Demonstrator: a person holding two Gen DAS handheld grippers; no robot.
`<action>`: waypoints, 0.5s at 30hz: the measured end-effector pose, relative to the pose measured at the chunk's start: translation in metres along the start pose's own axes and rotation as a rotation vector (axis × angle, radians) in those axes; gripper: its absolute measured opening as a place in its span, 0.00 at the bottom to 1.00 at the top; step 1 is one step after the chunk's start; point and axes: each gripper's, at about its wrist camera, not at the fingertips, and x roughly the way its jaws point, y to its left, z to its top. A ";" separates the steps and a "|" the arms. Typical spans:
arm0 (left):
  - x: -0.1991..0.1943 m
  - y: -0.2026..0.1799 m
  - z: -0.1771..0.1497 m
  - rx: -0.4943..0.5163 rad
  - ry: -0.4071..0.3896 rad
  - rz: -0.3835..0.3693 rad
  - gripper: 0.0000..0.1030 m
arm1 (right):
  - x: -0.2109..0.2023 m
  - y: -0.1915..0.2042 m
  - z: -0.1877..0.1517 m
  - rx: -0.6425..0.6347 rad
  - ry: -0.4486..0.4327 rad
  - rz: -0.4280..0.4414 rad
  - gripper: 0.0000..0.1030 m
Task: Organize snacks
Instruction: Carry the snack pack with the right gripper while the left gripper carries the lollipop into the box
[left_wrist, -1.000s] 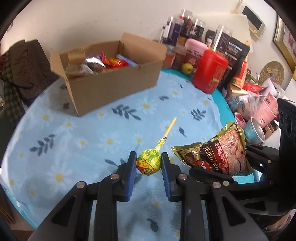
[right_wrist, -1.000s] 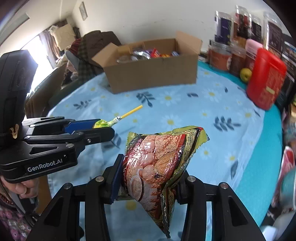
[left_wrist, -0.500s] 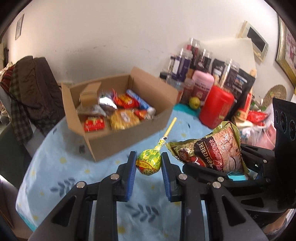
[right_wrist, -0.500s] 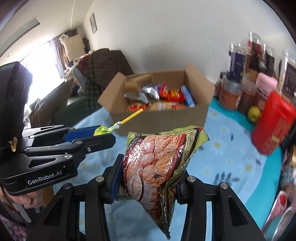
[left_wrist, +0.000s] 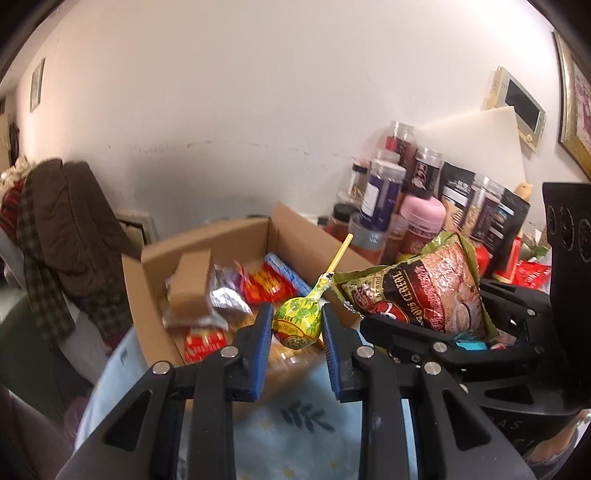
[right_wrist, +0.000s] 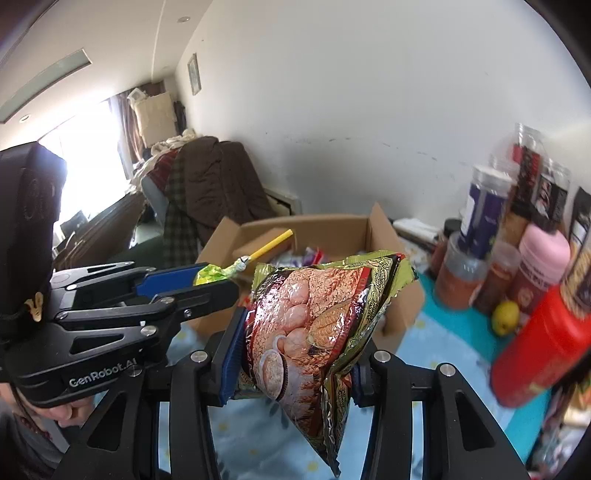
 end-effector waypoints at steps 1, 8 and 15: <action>0.004 0.002 0.006 0.007 -0.004 0.010 0.25 | 0.005 -0.003 0.005 -0.001 0.000 0.003 0.43; 0.036 0.022 0.035 0.008 0.000 0.042 0.25 | 0.037 -0.018 0.036 -0.010 0.008 0.007 0.44; 0.072 0.043 0.058 -0.006 0.025 0.061 0.25 | 0.072 -0.036 0.064 -0.013 0.039 0.050 0.44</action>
